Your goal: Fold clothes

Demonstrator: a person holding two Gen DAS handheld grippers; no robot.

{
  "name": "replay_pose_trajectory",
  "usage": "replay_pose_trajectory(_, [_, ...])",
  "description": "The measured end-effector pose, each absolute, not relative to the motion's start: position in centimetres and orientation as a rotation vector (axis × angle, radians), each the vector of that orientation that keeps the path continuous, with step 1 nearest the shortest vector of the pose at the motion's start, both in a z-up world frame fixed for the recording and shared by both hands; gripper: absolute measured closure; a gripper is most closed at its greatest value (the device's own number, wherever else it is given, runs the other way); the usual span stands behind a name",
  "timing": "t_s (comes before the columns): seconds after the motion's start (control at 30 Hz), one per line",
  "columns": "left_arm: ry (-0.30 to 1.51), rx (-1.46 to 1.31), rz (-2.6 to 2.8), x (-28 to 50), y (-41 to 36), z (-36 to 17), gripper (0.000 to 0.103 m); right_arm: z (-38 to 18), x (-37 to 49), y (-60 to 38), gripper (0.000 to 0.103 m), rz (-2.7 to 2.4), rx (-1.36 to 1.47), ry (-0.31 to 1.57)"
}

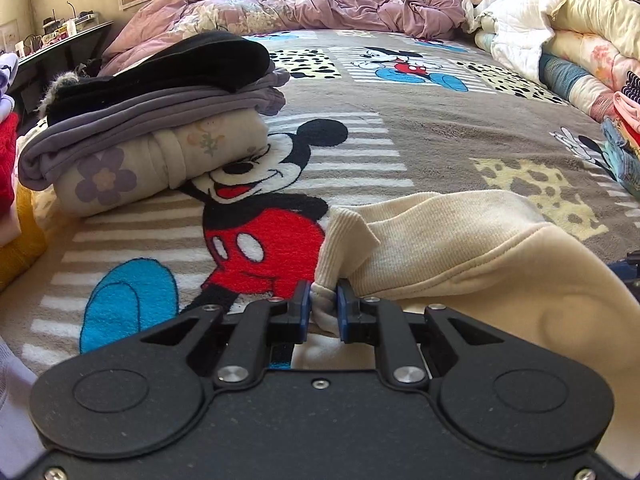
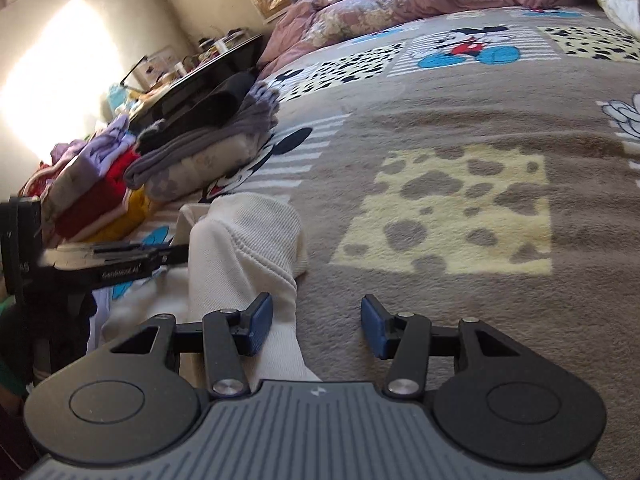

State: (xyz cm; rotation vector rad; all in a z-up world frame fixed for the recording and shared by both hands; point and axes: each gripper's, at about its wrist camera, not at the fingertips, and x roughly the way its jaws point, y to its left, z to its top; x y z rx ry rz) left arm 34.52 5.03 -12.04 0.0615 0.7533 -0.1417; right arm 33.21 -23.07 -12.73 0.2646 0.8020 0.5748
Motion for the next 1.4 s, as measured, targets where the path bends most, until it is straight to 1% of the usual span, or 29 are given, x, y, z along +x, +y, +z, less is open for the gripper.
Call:
replay_pose_trajectory(0.03, [0.753,0.057,-0.143,34.5,5.1,-12.0,0.090,-12.7,33.0,-22.7,0.055,0.589,0.241,0.800])
replay_pose_trajectory(0.07, [0.753,0.053,-0.143,34.5,5.2,-12.0,0.090,-12.7,32.8,-22.4,0.062,0.602,0.227,0.796])
replay_pose_trajectory(0.1, [0.754,0.050,-0.144,34.5,5.2,-12.0,0.090,-12.6,32.6,-22.1,0.075,0.620,0.218,0.790])
replay_pose_trajectory(0.17, [0.754,0.046,-0.145,34.5,5.2,-12.1,0.090,-12.2,32.0,-21.5,0.090,0.660,0.195,0.769])
replay_pose_trajectory(0.27, [0.755,0.034,-0.146,34.6,5.4,-12.1,0.090,-11.1,30.8,-20.1,0.090,0.683,0.078,0.729])
replay_pose_trajectory(0.47, [0.759,0.015,-0.152,34.6,5.7,-12.0,0.089,-9.5,28.0,-18.1,0.090,0.821,-0.049,0.661])
replay_pose_trajectory(0.63, [0.766,0.006,-0.162,34.6,6.0,-12.1,0.089,-10.0,24.9,-14.5,0.090,0.973,-0.228,0.697])
replay_pose_trajectory(0.67, [0.767,0.004,-0.165,34.6,6.1,-12.1,0.089,-10.0,24.8,-14.5,0.090,0.988,-0.228,0.706])
replay_pose_trajectory(0.83, [0.772,-0.012,-0.173,34.7,6.4,-12.1,0.089,-8.2,26.1,-18.3,0.089,1.079,0.043,0.678])
replay_pose_trajectory(0.87, [0.773,-0.016,-0.174,34.7,6.5,-12.1,0.089,-7.9,26.4,-19.1,0.086,1.096,0.097,0.671])
replay_pose_trajectory(0.9, [0.774,-0.019,-0.175,34.7,6.6,-12.2,0.089,-7.5,26.6,-19.9,0.080,1.112,0.152,0.664])
replay_pose_trajectory(0.97, [0.775,-0.023,-0.177,34.7,6.6,-12.2,0.089,-6.8,27.4,-21.6,0.071,1.121,0.261,0.644])
replay_pose_trajectory(1.07, [0.775,-0.024,-0.177,34.7,6.5,-12.1,0.089,-7.2,30.1,-24.6,0.068,0.968,0.410,0.618])
replay_pose_trajectory(1.13, [0.776,-0.026,-0.178,34.6,6.5,-12.1,0.089,-8.3,31.4,-25.3,0.068,0.843,0.437,0.665])
replay_pose_trajectory(1.2, [0.776,-0.029,-0.182,34.6,6.6,-12.2,0.089,-9.7,32.5,-24.9,0.068,0.747,0.400,0.735])
replay_pose_trajectory(1.33, [0.775,-0.035,-0.186,34.6,6.7,-12.2,0.088,-11.5,33.1,-23.3,0.067,0.716,0.357,0.807])
replay_pose_trajectory(1.37, [0.775,-0.034,-0.186,34.6,6.7,-12.2,0.088,-11.8,33.2,-22.7,0.064,0.717,0.352,0.817])
replay_pose_trajectory(1.4, [0.775,-0.034,-0.187,34.6,6.7,-12.2,0.089,-11.9,33.2,-22.2,0.058,0.722,0.340,0.826])
